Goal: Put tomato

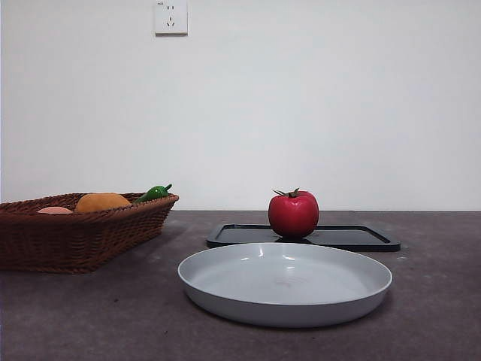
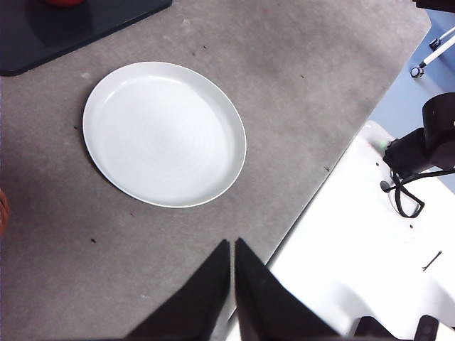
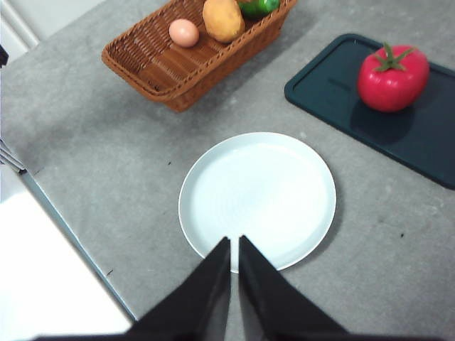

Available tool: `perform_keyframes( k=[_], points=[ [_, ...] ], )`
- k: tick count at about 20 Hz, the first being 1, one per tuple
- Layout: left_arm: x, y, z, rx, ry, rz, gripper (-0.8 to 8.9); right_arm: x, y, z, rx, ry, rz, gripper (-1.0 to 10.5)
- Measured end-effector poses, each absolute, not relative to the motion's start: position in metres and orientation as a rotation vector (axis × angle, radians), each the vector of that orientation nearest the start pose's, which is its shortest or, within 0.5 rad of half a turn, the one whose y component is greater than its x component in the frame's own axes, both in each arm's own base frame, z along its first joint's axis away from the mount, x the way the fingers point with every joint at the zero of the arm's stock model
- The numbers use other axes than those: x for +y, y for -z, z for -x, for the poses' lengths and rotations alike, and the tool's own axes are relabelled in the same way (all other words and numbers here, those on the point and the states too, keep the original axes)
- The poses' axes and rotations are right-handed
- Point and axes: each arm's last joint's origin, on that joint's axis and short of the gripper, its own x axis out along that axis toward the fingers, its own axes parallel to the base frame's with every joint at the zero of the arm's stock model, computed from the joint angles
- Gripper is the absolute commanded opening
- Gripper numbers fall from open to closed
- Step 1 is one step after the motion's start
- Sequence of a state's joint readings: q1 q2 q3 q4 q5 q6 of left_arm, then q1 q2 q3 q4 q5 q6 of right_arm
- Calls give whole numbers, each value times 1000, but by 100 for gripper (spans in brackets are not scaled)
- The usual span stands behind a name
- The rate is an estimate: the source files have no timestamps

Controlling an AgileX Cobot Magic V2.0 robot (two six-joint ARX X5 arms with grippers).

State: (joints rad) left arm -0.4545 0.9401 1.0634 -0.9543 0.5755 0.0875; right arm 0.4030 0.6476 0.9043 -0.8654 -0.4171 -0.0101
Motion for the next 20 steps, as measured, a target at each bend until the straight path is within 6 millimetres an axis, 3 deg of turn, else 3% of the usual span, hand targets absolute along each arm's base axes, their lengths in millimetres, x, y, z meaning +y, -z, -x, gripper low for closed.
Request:
perform_keyframes(
  k=[13, 15, 18, 20],
  points=[
    [-84, -341, -138, 795, 990, -34, 8, 53, -329, -95, 620, -797, 5, 6],
    [-74, -352, -137, 656, 913, -68, 7, 53, -329, -95, 620, -797, 5, 6],
    [-50, -380, -130, 300, 735, -91, 7, 53, -329, -95, 620, -797, 5, 6],
    [-34, -386, -122, 114, 583, -114, 7, 53, -329, -95, 620, -797, 5, 6]
  ],
)
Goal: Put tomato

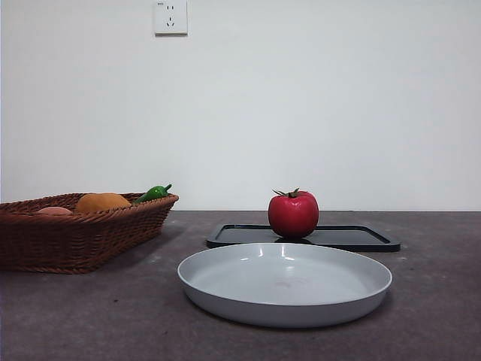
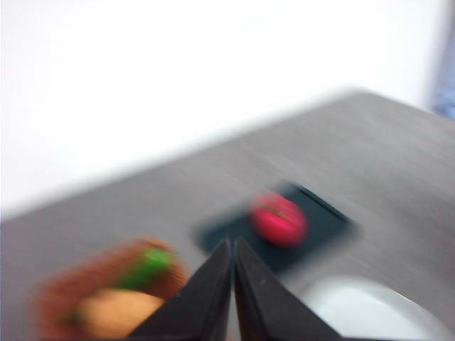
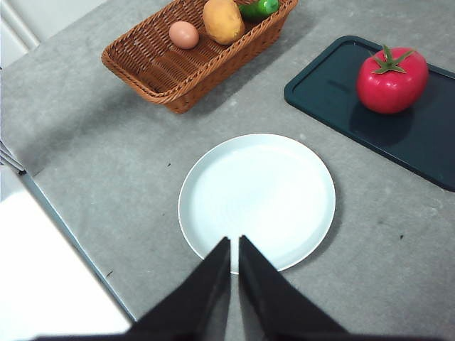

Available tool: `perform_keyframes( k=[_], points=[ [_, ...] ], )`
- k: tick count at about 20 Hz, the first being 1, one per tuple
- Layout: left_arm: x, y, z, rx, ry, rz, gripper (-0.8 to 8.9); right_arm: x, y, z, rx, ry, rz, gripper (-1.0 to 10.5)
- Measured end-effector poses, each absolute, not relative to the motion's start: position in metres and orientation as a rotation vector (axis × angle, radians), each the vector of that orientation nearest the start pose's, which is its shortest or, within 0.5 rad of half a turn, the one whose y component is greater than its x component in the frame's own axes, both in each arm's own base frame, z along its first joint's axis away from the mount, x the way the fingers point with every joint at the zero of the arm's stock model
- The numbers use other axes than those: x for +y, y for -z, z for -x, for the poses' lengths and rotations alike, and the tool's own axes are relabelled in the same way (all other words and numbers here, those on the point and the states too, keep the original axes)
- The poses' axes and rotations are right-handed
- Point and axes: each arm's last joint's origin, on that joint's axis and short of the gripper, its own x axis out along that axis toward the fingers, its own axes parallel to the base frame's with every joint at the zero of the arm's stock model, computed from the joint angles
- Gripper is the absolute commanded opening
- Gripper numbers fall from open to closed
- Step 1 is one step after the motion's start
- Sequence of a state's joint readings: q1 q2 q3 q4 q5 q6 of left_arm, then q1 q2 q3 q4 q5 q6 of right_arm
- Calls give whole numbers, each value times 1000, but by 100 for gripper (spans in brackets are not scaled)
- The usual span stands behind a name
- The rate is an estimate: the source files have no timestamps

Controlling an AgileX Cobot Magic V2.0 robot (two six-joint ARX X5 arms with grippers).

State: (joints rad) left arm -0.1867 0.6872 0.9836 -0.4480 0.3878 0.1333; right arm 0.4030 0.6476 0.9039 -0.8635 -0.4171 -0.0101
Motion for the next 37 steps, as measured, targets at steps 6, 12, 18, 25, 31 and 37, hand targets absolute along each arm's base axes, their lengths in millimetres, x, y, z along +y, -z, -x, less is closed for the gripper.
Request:
perform_keyframes(
  k=[6, 12, 18, 25, 31, 37],
  points=[
    [-7, -339, -102, -84, 130, -142, 7, 53, -329, -95, 620, -797, 5, 6],
    [-1, -254, -99, -3, 11, -140, 7, 53, -329, -95, 620, -797, 5, 6],
    [-1, -194, -95, 65, 15, -141, 7, 53, -329, -95, 620, -797, 5, 6],
    [0, -169, -94, 100, -26, -143, 7, 53, -329, -95, 620, -797, 5, 6],
    [0, -157, -95, 156, -24, -140, 7, 53, -329, -95, 619, -797, 5, 6],
    [0, -157, -95, 155, -26, -122, 7, 53, -329, -95, 620, -797, 5, 6]
  ],
)
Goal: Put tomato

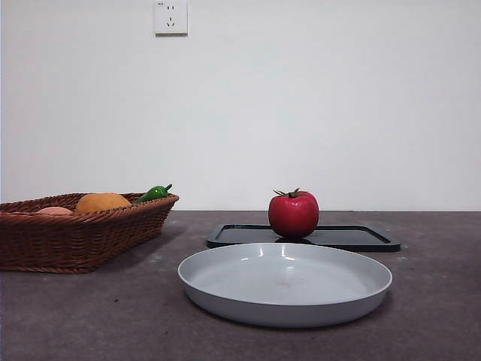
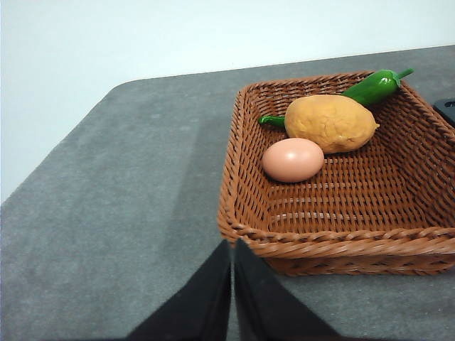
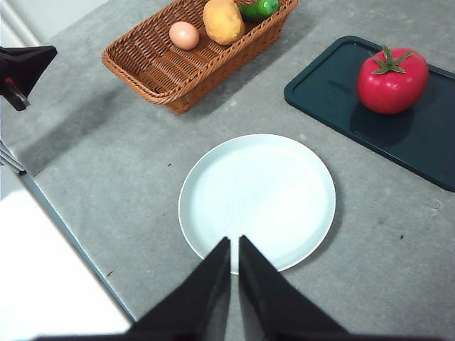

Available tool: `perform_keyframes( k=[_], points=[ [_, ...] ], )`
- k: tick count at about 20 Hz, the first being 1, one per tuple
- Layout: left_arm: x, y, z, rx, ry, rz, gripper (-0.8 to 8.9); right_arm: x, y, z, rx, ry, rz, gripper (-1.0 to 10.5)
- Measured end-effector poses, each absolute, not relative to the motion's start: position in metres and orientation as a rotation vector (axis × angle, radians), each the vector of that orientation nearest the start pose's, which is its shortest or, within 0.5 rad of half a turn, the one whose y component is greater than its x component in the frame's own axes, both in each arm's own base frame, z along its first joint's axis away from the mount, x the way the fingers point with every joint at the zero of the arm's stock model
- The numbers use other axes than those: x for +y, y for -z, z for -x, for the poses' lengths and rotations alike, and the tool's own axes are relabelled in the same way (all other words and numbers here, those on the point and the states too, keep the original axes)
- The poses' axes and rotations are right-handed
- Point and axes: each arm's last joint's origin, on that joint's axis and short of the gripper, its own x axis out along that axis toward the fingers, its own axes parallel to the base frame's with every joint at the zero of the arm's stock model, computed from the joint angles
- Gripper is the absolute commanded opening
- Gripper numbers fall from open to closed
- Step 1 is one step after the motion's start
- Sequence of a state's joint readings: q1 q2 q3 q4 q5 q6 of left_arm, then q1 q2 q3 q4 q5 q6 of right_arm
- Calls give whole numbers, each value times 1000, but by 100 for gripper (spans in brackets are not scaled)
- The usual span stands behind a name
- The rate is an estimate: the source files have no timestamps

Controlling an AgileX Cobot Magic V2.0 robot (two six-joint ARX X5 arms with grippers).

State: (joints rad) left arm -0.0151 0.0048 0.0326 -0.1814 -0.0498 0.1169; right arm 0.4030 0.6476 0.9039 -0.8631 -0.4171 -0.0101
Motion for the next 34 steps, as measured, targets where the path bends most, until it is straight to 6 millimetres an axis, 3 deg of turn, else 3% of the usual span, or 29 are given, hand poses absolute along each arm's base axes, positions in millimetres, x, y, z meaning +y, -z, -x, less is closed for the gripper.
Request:
perform_keyframes(
  k=[14, 20, 22, 25, 34],
  points=[
    [0, -157, -95, 155, -26, -121, 7, 53, -330, -94, 614, -796, 6, 6],
    [0, -157, -95, 155, -26, -121, 7, 28, -338, -84, 307, -605, 15, 6],
    [0, -157, -95, 155, -26, -121, 7, 20, -326, -82, 208, -525, 20, 6],
    [0, -157, -95, 155, -26, -121, 7, 11, -292, -81, 72, -374, 28, 6],
    [0, -157, -95, 155, -26, -121, 7, 4, -214, -90, 0, -170, -58, 6]
  ],
)
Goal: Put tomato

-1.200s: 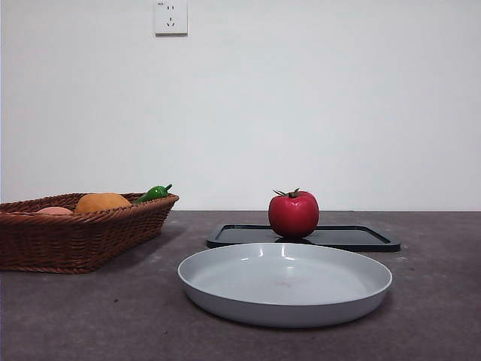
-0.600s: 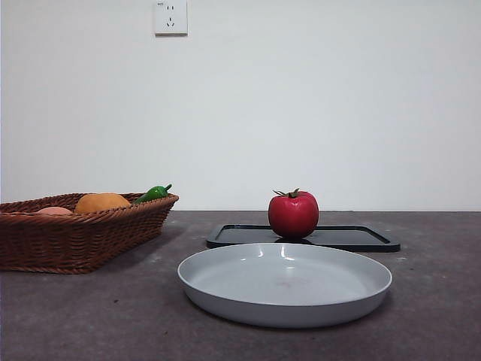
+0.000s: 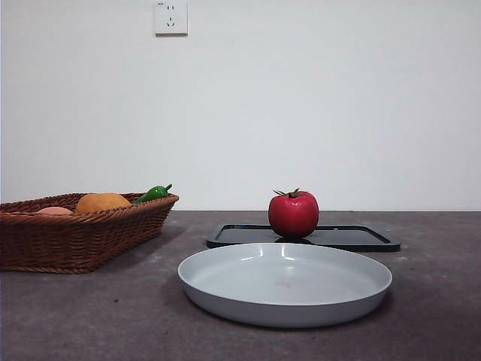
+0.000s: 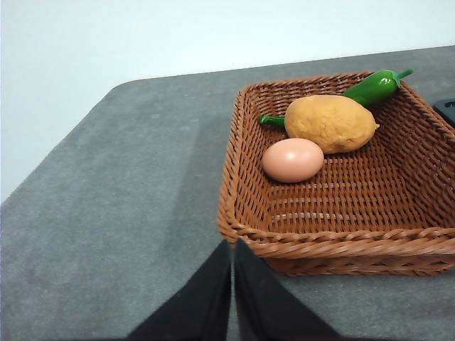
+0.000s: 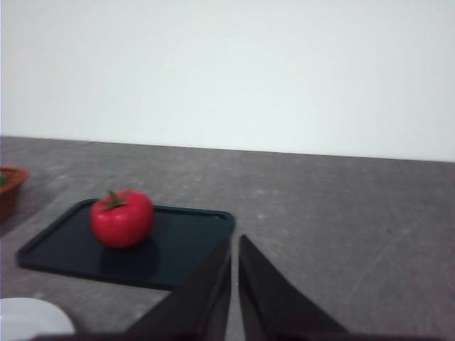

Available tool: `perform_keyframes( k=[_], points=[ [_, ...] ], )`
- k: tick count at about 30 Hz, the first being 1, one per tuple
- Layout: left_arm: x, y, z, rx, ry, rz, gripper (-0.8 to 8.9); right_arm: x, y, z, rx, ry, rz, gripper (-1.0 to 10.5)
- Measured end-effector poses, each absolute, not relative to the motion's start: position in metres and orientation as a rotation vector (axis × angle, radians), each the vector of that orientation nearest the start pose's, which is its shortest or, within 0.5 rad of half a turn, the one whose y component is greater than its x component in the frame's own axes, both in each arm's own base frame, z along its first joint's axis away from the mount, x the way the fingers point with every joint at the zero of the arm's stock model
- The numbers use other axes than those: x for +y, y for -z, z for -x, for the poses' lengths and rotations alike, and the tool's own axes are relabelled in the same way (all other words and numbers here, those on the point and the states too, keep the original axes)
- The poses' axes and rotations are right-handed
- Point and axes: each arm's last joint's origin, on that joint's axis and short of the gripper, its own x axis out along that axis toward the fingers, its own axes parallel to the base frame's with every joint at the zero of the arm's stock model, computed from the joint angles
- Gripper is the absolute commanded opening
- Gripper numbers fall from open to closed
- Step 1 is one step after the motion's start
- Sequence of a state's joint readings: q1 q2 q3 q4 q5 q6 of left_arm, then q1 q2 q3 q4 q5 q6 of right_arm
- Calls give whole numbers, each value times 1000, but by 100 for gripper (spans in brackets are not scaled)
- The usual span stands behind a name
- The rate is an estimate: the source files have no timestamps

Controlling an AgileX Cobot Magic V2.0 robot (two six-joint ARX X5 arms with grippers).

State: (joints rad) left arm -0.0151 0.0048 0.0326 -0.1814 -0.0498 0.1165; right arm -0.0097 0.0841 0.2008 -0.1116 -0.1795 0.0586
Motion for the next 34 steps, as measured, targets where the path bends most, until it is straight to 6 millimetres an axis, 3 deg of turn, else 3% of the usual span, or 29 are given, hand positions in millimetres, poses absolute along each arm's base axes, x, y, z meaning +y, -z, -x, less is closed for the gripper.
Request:
perform_keyframes(
  k=[11, 20, 34],
  points=[
    [0, -157, -95, 155, -26, -121, 7, 2, -163, -97, 51, -88, -111, 6],
    [0, -157, -95, 155, -26, -121, 7, 1, -152, -96, 162, -33, -114, 6],
    [0, -157, -95, 155, -26, -121, 7, 1, -152, -96, 159, -32, -116, 6]
  ],
)
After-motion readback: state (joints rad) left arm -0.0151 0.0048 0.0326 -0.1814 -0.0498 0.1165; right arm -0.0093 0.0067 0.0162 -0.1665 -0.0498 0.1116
